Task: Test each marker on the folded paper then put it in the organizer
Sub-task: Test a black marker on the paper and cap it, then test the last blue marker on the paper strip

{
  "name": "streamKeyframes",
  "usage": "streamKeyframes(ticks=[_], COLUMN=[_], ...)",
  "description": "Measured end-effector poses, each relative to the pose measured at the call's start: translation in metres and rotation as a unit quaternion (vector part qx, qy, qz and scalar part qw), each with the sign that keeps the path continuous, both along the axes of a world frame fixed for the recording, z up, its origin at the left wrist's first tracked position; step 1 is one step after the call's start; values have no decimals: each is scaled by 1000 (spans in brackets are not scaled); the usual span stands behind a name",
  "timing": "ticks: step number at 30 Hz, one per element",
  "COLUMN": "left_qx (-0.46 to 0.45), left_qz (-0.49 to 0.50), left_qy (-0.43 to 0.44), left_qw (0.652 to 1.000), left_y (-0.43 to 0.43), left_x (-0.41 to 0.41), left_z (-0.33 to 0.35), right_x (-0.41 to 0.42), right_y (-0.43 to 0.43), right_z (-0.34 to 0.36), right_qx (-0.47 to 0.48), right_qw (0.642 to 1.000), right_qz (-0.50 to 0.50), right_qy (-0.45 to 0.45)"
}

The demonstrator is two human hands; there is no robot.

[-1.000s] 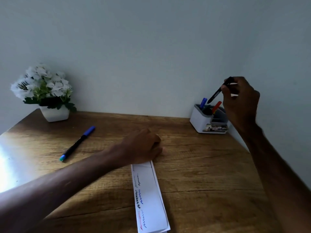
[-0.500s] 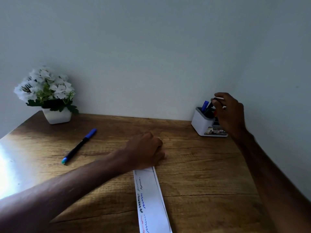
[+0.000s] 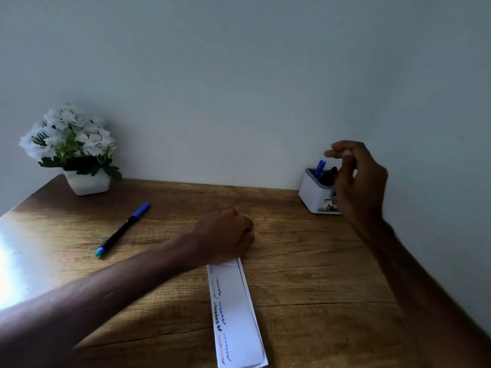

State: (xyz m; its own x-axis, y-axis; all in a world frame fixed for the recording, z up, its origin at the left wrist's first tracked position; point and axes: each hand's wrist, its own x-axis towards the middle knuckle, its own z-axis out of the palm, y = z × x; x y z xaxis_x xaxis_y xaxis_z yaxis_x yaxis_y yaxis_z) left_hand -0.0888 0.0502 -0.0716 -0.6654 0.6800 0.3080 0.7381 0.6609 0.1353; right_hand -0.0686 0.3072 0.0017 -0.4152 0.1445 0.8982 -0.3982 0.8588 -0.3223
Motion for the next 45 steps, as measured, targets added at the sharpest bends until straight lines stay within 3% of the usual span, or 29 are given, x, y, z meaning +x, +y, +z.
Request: streamKeyframes(ticks=[9,17,22,26,34,38,42,45], left_qx=[68,162,105,71,205,325,492,550], left_qz=[14,102,238,323,257,239,153,60], left_qy=[-46,32,110,37,-65,-158,-310,-384], left_qw=[997,981,959,943,942,901,799,739], left_y=[-25,-76,-110,-121,-106,-92,-88,-83], left_x=[3,15,12,8,19,22,29,38], left_z=[-2,1,-5,-14,-4,6,20,28], right_x=[45,63,62,60,60,58,59,59], right_y=[-94,-132,-137,-134,-132,-127,-122,-122], right_z=[-47,-68,-71,-72,-67,-65,-63,-60], right_qx=[159,246,248,256,246,242,136,38], right_qw=[962,920,913,903,896,903,929,918], right_qz=[161,231,241,244,255,232,235,268], right_qy=[-152,-198,-218,-244,-267,-270,-250,-291])
